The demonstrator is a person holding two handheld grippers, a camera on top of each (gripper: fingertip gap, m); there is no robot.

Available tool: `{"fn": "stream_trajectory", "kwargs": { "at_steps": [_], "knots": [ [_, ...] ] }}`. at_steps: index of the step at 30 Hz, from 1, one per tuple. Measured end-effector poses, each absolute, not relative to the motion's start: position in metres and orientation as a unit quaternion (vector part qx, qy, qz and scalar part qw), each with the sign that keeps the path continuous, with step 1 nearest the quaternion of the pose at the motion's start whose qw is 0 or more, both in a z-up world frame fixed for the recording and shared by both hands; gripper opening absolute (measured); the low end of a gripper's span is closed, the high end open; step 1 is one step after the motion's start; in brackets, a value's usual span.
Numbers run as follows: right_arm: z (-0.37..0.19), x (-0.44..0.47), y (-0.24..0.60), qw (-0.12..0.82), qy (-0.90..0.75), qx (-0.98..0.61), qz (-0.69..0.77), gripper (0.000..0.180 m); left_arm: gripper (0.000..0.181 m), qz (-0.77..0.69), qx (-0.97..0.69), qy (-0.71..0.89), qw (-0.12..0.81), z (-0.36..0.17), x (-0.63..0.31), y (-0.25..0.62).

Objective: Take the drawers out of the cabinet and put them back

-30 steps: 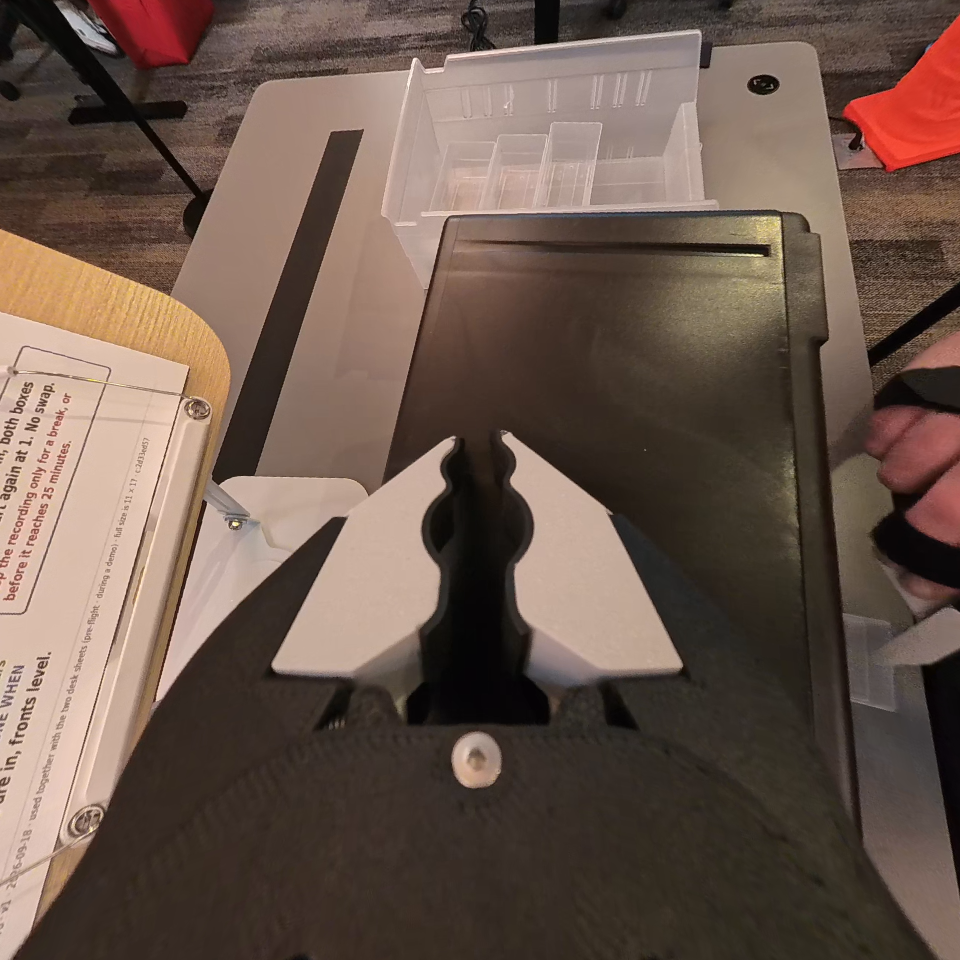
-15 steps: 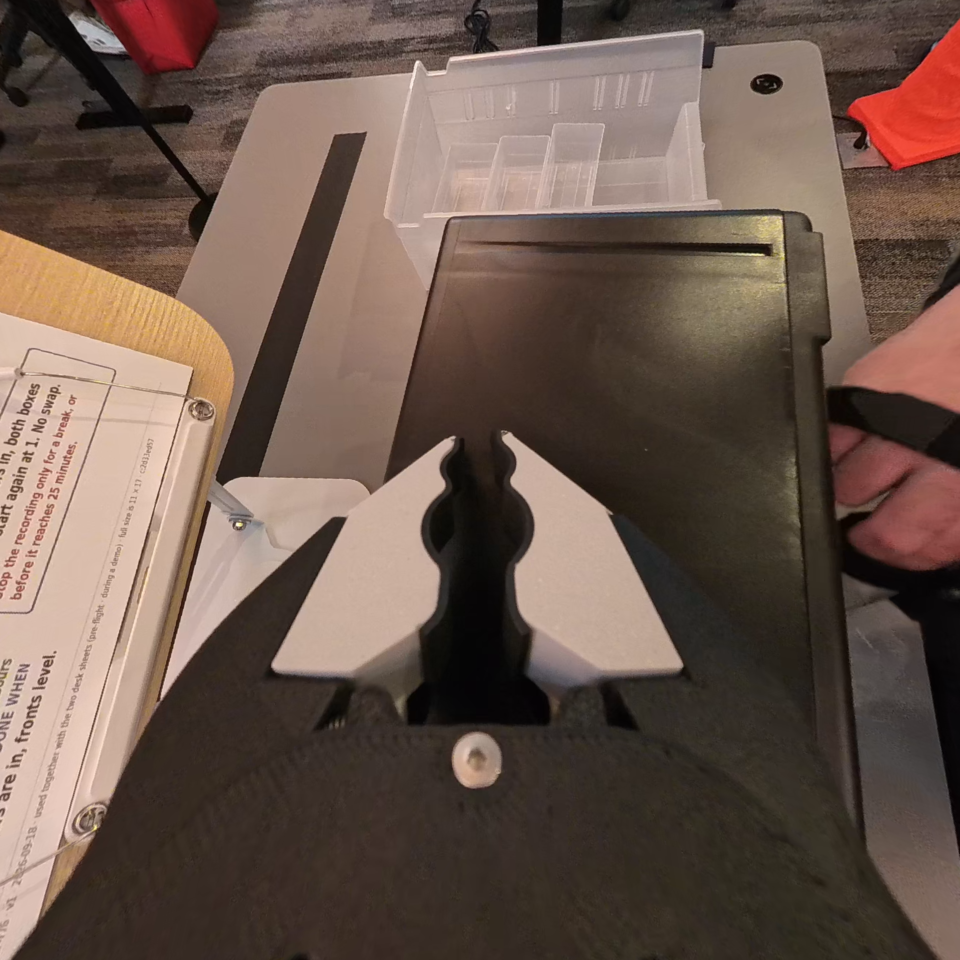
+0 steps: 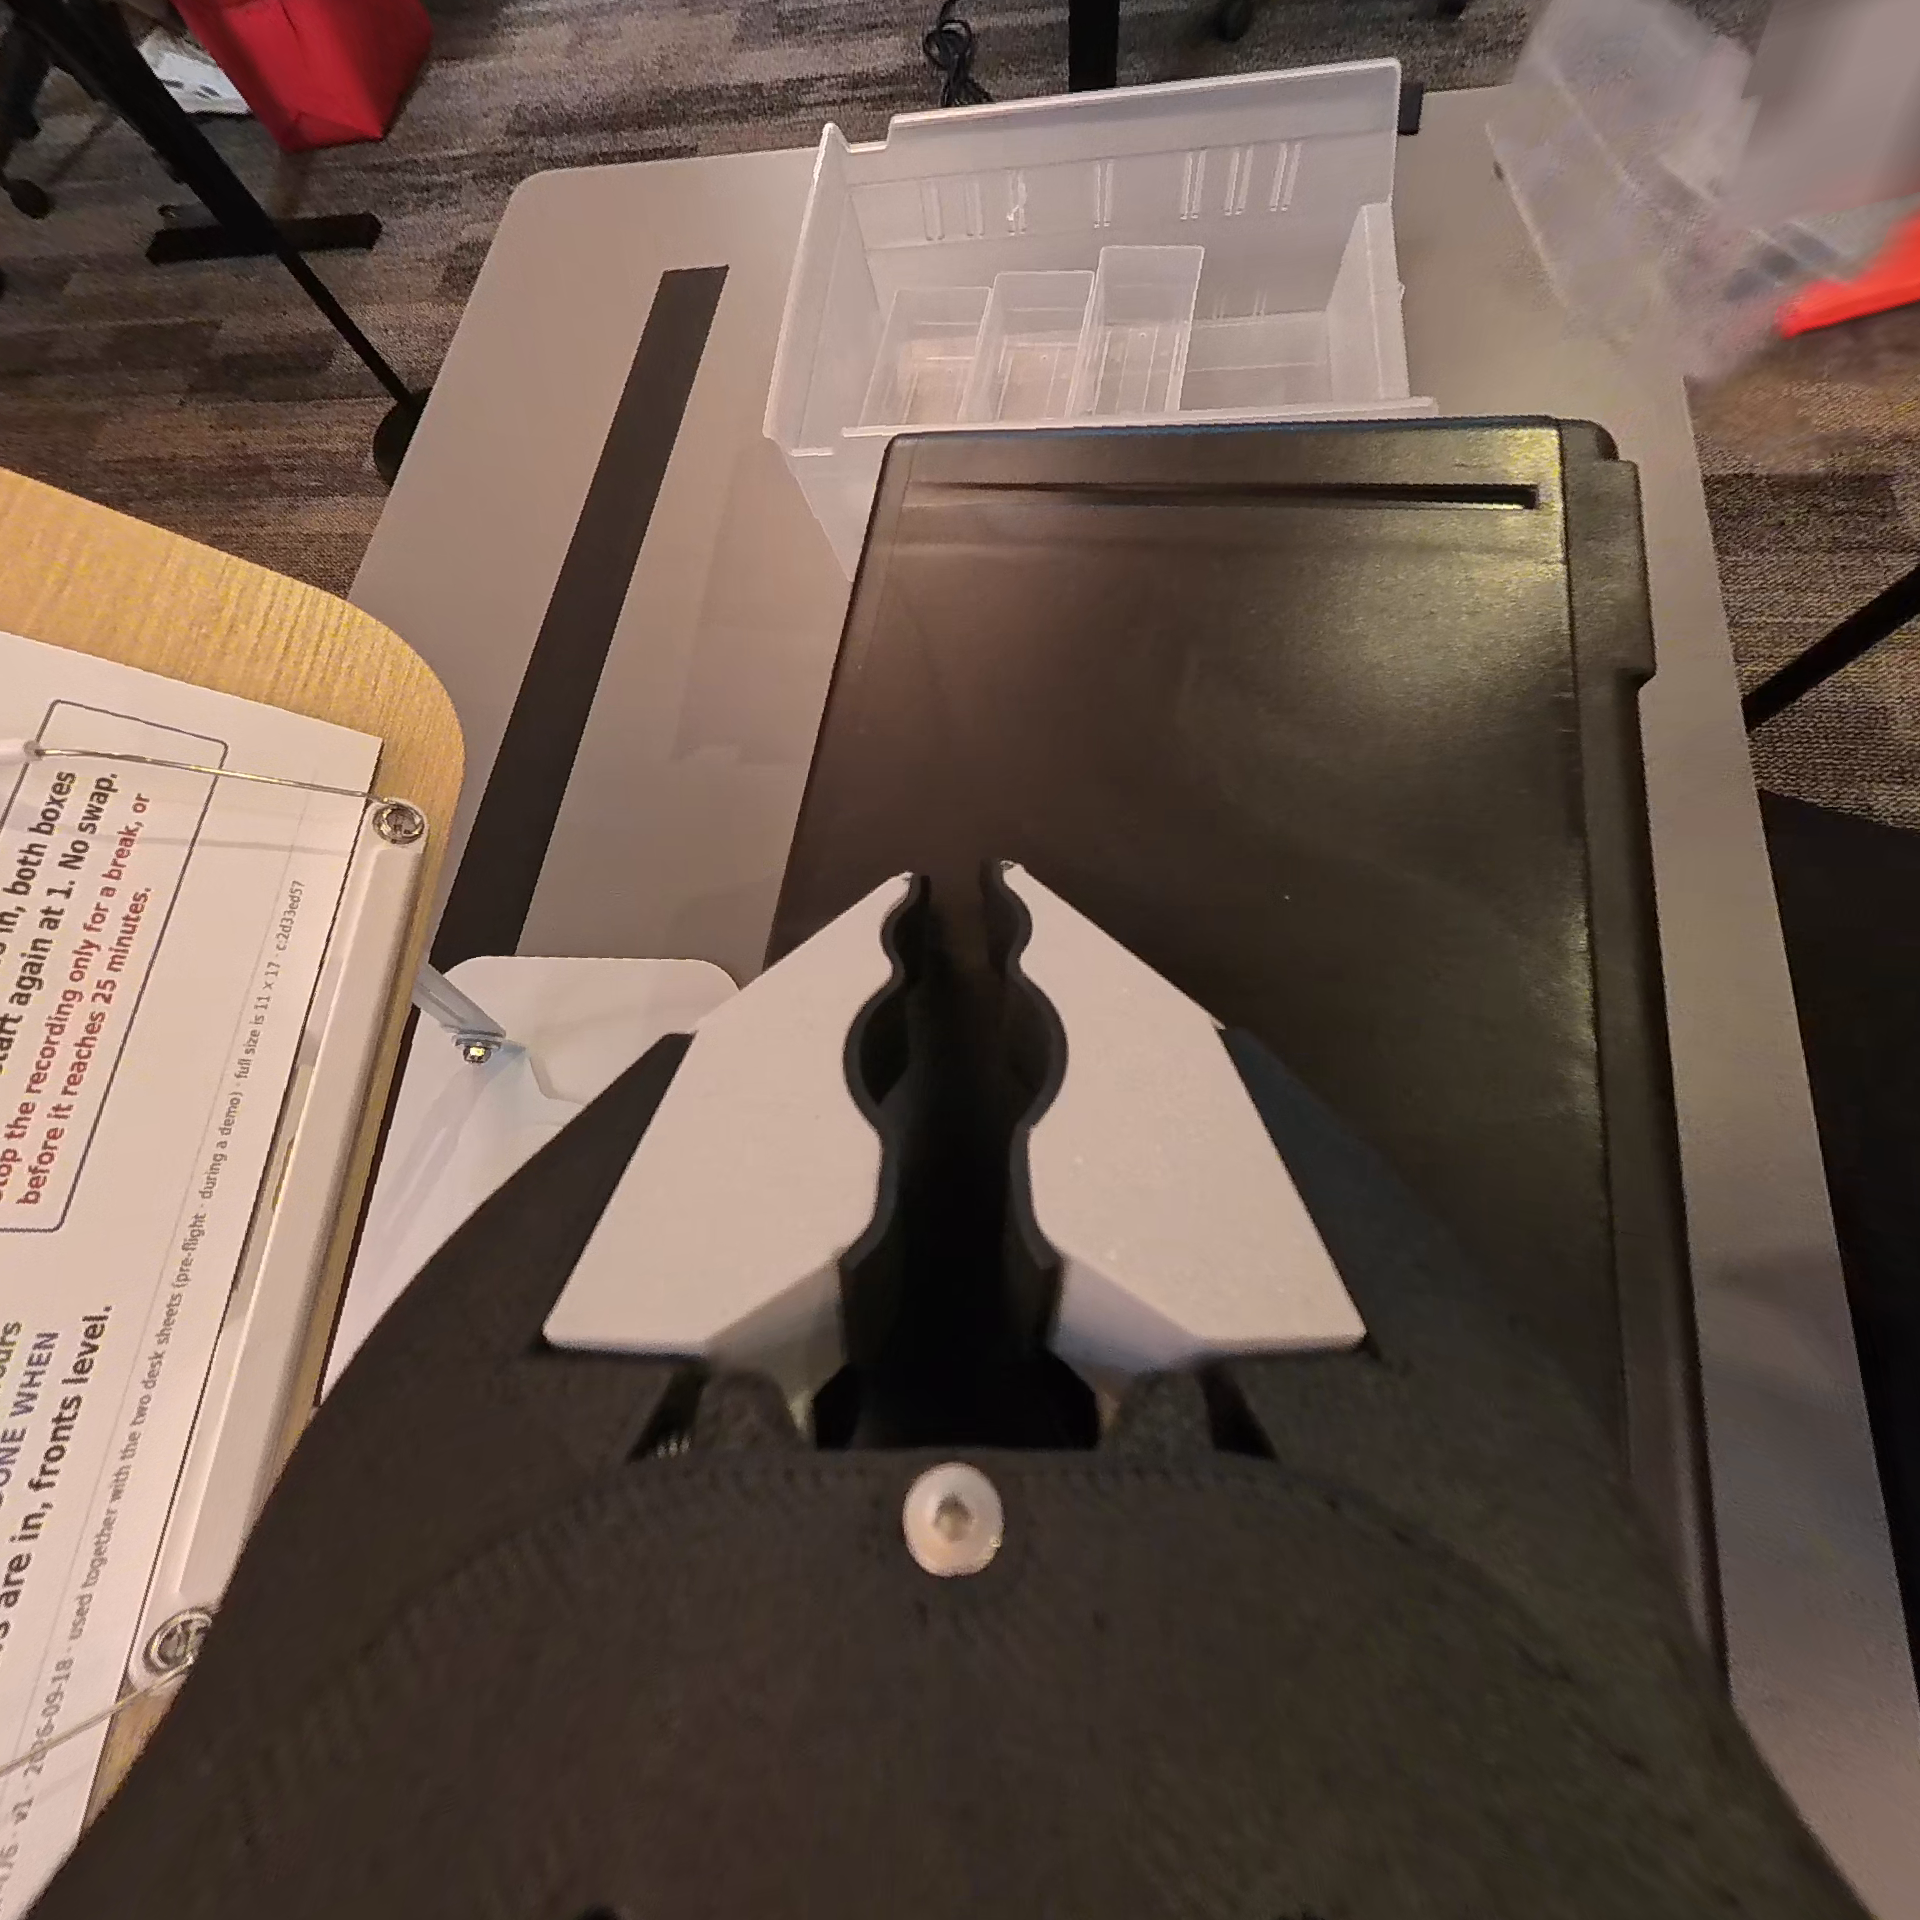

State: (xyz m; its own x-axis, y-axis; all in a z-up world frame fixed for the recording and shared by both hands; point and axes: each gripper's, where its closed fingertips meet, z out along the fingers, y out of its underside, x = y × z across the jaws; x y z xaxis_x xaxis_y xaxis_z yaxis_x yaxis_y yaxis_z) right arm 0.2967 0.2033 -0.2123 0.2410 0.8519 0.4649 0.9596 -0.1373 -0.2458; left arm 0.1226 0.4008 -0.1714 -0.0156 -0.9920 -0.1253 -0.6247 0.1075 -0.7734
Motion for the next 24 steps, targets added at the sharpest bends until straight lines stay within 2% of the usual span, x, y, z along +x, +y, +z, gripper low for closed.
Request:
{"fn": "stream_trajectory", "kwargs": {
  "at_steps": [1, 5, 10, 17, 22, 24],
  "knots": [
    [-0.215, 0.322, 0.21, 0.234, -0.589, -0.764, -0.12, 0.0, 0.01, -0.268, -0.612, 0.66, 0.343, -0.171, 0.123, 0.401],
    [-0.253, 0.395, 0.23, 0.149, -0.546, -0.816, -0.119, 0.0, 0.01, -0.266, -0.613, 0.659, 0.344, -0.171, 0.123, 0.401],
    [-0.319, 0.431, 0.233, 0.047, -0.545, -0.833, -0.079, 0.0, 0.01, -0.268, -0.615, 0.658, 0.342, -0.172, 0.123, 0.402],
    [-0.365, 0.439, 0.249, 0.015, -0.581, -0.808, -0.096, 0.0, 0.01, -0.271, -0.617, 0.657, 0.337, -0.172, 0.123, 0.402],
    [-0.365, 0.438, 0.252, 0.026, -0.541, -0.835, -0.093, 0.031, 0.01, -0.266, -0.617, 0.656, 0.343, -0.172, 0.123, 0.403],
    [-0.349, 0.438, 0.254, 0.065, -0.512, -0.852, -0.09, 0.035, 0.01, -0.266, -0.617, 0.657, 0.343, -0.172, 0.123, 0.402]
  ]
}}
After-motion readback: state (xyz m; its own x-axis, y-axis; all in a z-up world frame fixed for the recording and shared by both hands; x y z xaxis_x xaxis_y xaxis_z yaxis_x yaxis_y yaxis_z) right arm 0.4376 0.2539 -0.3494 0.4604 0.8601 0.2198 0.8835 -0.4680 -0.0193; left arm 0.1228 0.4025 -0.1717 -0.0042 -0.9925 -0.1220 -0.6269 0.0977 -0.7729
